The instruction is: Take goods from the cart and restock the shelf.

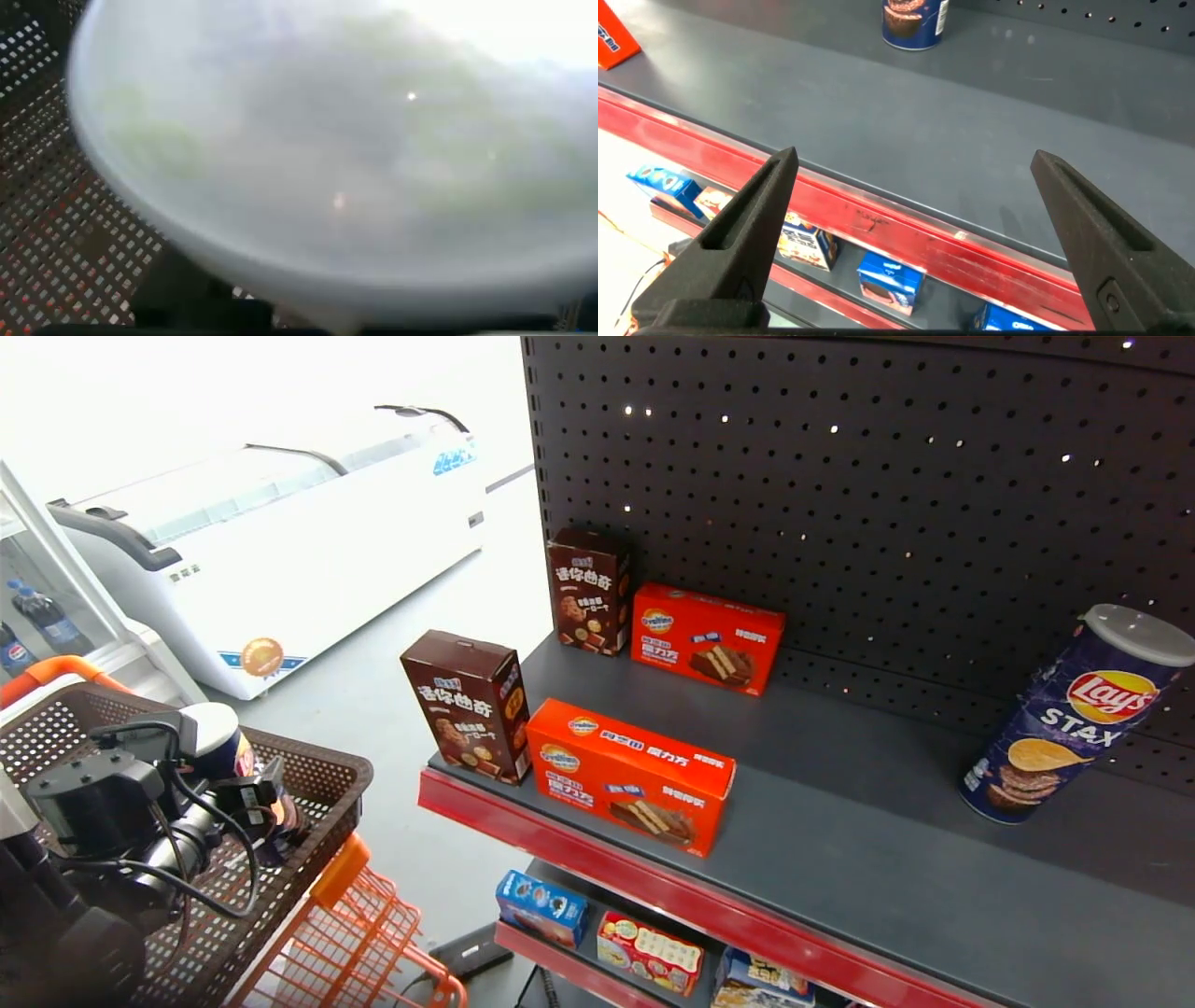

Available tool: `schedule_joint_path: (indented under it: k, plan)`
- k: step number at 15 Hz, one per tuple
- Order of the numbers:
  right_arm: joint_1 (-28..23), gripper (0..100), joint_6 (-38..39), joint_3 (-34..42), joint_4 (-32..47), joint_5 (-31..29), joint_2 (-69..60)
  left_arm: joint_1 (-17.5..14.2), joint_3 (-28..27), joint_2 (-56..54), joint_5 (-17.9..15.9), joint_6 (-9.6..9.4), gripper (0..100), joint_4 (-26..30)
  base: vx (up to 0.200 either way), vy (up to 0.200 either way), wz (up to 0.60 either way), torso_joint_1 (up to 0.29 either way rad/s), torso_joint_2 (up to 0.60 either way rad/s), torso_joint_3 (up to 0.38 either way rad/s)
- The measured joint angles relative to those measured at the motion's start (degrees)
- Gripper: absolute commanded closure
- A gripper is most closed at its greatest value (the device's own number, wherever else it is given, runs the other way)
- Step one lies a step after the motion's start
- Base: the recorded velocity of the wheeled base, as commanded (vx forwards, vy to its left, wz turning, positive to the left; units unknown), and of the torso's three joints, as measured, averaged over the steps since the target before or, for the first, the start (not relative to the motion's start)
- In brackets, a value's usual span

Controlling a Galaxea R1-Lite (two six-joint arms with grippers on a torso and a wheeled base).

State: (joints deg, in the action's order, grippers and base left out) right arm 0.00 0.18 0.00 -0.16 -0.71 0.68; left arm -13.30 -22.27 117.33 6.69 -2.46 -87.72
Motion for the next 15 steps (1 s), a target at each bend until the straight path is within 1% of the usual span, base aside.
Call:
schedule_joint_path:
  k: [5, 7, 8, 9, 13, 15]
  plan:
    - [0.0, 0, 0.0, 0.0, 0.0, 0.0, 0.0, 0.4, -2.4, 0.5, 0.0, 0.12, 100, 0.1, 0.0, 0.0, 0.0, 0.0, 0.0, 0.0]
    - [0.0, 0, 0.0, 0.0, 0.0, 0.0, 0.0, 0.5, -4.7, -1.3, -0.5, 0.06, 100, 0.8, 0.0, 0.0, 0.0, 0.0, 0.0, 0.0]
    - [0.0, 0, 0.0, 0.0, 0.0, 0.0, 0.0, 0.8, -6.1, -2.9, -0.8, -0.05, 100, 2.5, 0.0, 0.0, 0.0, 0.0, 0.0, 0.0]
    - [0.0, 0, 0.0, 0.0, 0.0, 0.0, 0.0, 1.3, -7.2, -4.8, -1.4, -0.16, 100, 5.4, 0.0, 0.0, 0.0, 0.0, 0.0, 0.0]
    - [0.0, 0, 0.0, 0.0, 0.0, 0.0, 0.0, 3.5, -10.1, -16.3, -8.3, -0.35, 100, 17.1, 0.0, 0.0, 0.0, 0.0, 0.0, 0.0]
    - [0.0, 0, 0.0, 0.0, 0.0, 0.0, 0.0, 5.4, -11.9, -21.9, -9.9, -0.38, 100, 22.2, 0.0, 0.0, 0.0, 0.0, 0.0, 0.0]
